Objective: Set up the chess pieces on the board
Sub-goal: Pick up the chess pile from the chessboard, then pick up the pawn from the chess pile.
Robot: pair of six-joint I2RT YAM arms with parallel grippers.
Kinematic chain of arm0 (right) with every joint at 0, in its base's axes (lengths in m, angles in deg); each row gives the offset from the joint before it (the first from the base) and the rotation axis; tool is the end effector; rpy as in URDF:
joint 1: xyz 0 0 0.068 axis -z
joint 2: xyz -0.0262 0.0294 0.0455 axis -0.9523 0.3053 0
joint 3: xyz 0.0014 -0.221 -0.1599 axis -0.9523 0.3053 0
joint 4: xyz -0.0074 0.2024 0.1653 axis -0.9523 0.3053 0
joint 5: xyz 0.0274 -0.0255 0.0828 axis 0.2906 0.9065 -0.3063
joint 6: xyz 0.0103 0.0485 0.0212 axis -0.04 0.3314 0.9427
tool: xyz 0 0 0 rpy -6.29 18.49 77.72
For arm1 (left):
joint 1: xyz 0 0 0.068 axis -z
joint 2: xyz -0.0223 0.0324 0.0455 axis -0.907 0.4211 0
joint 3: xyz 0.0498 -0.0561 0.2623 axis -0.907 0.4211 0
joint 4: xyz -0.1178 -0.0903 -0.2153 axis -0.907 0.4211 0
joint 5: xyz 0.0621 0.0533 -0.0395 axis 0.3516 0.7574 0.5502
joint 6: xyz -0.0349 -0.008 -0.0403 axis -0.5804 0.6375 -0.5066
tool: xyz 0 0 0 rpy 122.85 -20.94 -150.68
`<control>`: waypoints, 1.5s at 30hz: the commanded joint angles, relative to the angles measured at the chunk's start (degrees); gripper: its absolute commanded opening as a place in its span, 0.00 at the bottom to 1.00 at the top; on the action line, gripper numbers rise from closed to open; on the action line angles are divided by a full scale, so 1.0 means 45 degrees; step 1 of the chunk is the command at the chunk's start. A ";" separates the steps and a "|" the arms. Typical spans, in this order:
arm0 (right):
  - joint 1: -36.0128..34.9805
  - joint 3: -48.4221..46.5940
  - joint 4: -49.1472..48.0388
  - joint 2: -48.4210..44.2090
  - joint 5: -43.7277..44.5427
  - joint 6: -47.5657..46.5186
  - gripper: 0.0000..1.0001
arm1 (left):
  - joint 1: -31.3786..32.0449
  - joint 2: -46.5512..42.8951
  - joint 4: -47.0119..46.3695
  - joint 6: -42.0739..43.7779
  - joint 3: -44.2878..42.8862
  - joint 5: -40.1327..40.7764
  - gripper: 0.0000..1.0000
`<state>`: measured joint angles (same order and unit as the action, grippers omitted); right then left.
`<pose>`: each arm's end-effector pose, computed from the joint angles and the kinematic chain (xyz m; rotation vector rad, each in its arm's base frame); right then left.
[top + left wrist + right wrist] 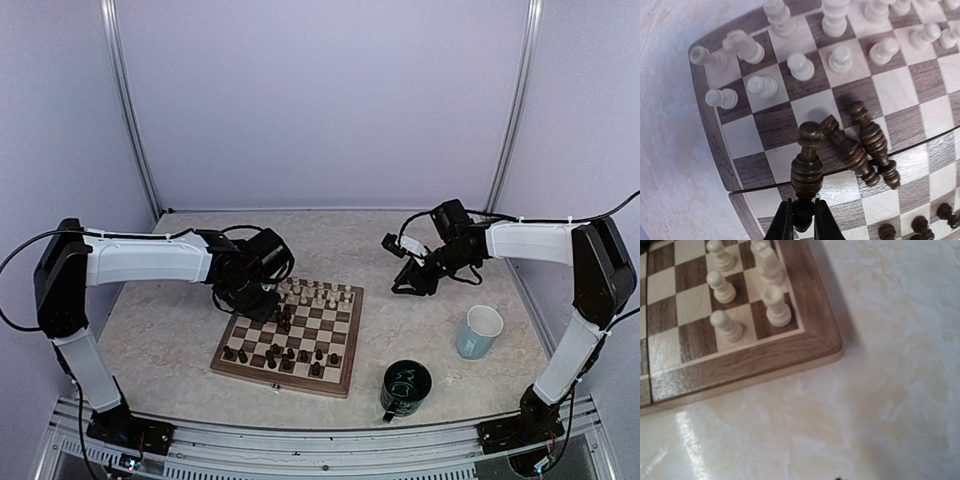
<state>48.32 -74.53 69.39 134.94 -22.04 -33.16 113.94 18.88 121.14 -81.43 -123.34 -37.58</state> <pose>0.3119 0.1579 0.2026 -1.2621 2.1551 0.6427 0.2367 -0.2567 0.1940 0.6976 2.6652 0.0847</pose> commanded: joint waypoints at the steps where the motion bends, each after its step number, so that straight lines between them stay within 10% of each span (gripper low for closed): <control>1: -0.0172 -0.0244 0.0239 0.0133 -0.0224 -0.0099 0.30 | 0.0056 -0.1343 -0.1101 0.0365 0.0220 0.0157 0.00; 20: -0.0968 -0.4486 0.0805 0.2454 -0.8911 0.5080 0.33 | 0.1480 -0.2890 -0.4790 0.1665 0.0452 -0.2832 0.00; 34: -0.2502 -0.5558 0.1096 0.3449 -0.8510 0.5262 0.41 | 0.1802 -0.2267 -0.4739 0.1691 -0.0096 -0.3225 0.00; 45: -0.2794 -0.5720 0.1150 0.3653 -0.8677 0.5341 0.28 | 0.1823 -0.2226 -0.4755 0.1671 -0.0079 -0.3098 0.00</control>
<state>36.41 -99.51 74.24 151.23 -59.59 -9.42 121.76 8.31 100.79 -74.34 -122.34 -51.35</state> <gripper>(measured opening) 0.297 0.122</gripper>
